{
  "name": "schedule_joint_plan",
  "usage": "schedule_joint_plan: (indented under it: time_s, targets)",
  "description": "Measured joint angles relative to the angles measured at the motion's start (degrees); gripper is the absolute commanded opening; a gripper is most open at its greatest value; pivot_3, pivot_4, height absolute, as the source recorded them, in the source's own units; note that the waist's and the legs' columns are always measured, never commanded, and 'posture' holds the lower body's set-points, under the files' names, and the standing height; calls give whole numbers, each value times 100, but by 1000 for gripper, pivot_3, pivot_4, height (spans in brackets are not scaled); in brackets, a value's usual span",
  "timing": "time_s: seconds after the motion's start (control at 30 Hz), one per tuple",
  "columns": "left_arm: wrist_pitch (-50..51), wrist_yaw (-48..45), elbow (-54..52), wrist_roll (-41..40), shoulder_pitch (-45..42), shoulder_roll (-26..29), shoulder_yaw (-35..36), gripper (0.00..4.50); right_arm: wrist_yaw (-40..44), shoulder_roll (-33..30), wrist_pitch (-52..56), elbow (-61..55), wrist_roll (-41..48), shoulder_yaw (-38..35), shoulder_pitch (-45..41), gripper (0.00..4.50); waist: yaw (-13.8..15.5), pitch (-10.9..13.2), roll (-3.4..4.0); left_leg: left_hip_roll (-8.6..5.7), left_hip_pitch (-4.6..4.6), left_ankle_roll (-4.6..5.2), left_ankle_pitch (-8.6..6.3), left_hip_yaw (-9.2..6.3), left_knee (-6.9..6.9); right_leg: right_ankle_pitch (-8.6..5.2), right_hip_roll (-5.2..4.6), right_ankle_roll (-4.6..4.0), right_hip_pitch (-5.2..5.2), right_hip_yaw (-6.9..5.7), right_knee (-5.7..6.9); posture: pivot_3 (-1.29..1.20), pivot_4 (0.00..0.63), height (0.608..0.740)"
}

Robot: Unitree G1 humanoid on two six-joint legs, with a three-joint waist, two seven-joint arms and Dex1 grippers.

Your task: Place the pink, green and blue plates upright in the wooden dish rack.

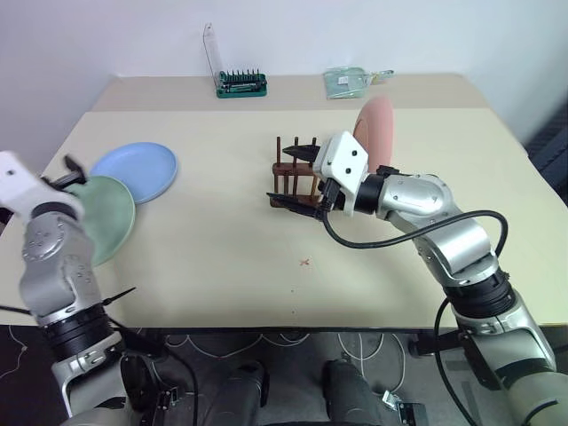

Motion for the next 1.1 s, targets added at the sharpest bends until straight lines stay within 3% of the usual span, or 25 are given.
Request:
schedule_joint_plan:
  time_s: [0.17, 0.4, 0.57, 0.67, 0.87, 1.1]
  targets:
    - [1075, 569, -230, 10, 306, 166, 636, 4476, 187, 199, -53, 194, -122, 37, -2, 3893, 6, 2, -6, 6, 1, -8, 4, -3, 0, 7, 19, -12, 0, 1, 0, 0, 150, 740]
    - [2267, 776, -443, -786, 584, -673, 1574, 4476, 316, 436, -113, 234, -275, 43, -2, 3893, 0, -1, -29, 25, 2, -24, 5, -7, 1, 18, 47, -28, 1, 1, -3, 0, 150, 740]
    - [2485, 684, -446, -1238, 539, -721, 1829, 4476, 358, 495, -114, 257, -349, 41, -1, 3893, 0, -3, -29, 65, 6, -42, 2, 2, 0, 28, 78, -46, -1, 1, -7, 0, 150, 740]
    - [2473, 597, -411, -1317, 564, -714, 1827, 3296, 374, 525, -116, 257, -386, 38, 6, 3893, 1, -4, -29, 67, 7, -43, 2, 4, 0, 30, 79, -48, -2, 2, -8, 0, 150, 740]
    - [2359, 532, -245, -1472, 578, -714, 1787, 135, 353, 578, -111, 249, -447, 32, 102, 3893, 3, -4, -29, 67, 7, -44, 2, 5, 0, 31, 79, -50, -2, 2, -8, 0, 150, 740]
    - [2202, 457, -156, -1630, 593, -623, 1700, 56, 326, 614, -105, 209, -450, 19, 177, 3893, -7, -5, -28, 72, 8, -45, 1, 9, -1, 32, 81, -51, -5, 3, -8, 0, 150, 740]
